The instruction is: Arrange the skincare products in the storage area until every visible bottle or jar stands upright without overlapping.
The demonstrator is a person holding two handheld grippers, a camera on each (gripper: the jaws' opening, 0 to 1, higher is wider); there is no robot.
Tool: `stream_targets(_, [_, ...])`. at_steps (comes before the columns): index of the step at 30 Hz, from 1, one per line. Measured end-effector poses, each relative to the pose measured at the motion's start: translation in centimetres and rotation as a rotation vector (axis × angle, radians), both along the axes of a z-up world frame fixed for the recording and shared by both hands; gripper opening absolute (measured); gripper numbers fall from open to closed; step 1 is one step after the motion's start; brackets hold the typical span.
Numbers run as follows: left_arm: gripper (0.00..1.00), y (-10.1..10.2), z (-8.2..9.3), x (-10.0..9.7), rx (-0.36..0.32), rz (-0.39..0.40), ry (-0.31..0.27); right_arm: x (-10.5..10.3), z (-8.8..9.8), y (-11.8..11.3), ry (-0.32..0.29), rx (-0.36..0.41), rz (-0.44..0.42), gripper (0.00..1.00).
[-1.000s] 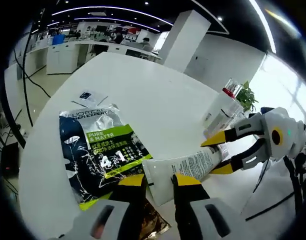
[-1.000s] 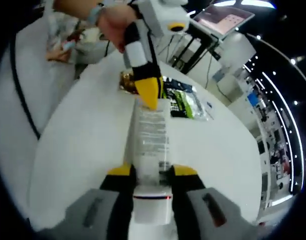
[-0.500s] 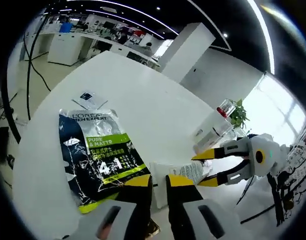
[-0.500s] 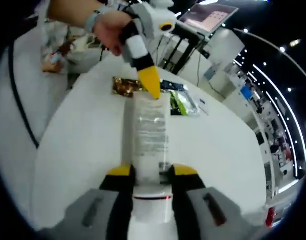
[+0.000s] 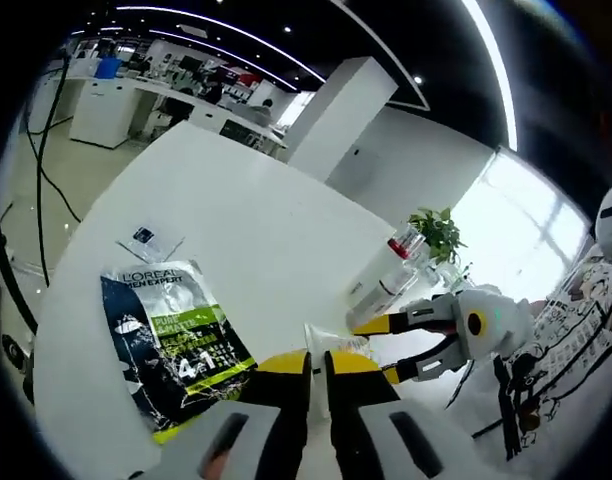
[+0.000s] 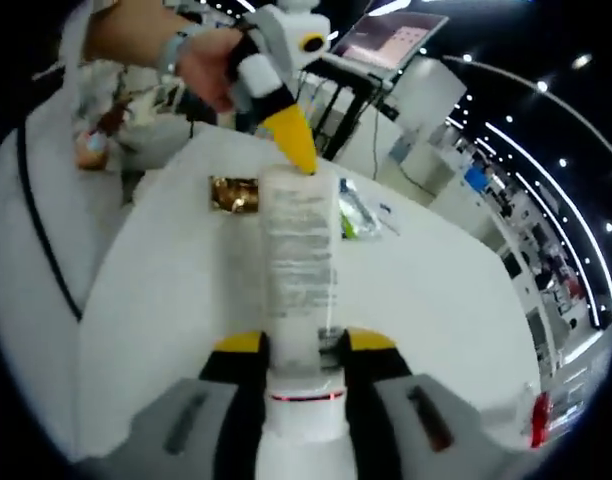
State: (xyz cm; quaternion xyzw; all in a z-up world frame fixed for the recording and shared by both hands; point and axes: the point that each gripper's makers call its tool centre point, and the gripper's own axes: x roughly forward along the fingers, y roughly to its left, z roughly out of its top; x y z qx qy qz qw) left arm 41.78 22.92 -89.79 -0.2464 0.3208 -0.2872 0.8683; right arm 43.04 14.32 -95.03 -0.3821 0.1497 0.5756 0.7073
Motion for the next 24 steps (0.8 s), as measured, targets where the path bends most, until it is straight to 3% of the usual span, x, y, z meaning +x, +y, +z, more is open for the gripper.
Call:
stream_targets(6, [0.05, -0.7, 2.2, 0.8, 0.045, -0.034, -0.068, 0.0, 0.8, 0.3, 0.046, 0.071, -0.047, 0.28])
stream_targets(13, [0.05, -1.8, 4.5, 1.1, 0.033, -0.053, -0.131, 0.0, 1.6, 0.4, 0.097, 0.136, -0.092, 0.28])
stream_targets(18, [0.05, -2.7, 5.4, 1.3, 0.122, -0.097, -0.181, 0.1, 1.9, 0.3, 0.107, 0.162, -0.12, 0.28])
stream_targets(24, [0.06, -4.2, 6.6, 1.5, 0.138, -0.136, -0.218, 0.2, 2.3, -0.5, 0.124, 0.215, -0.167, 0.28])
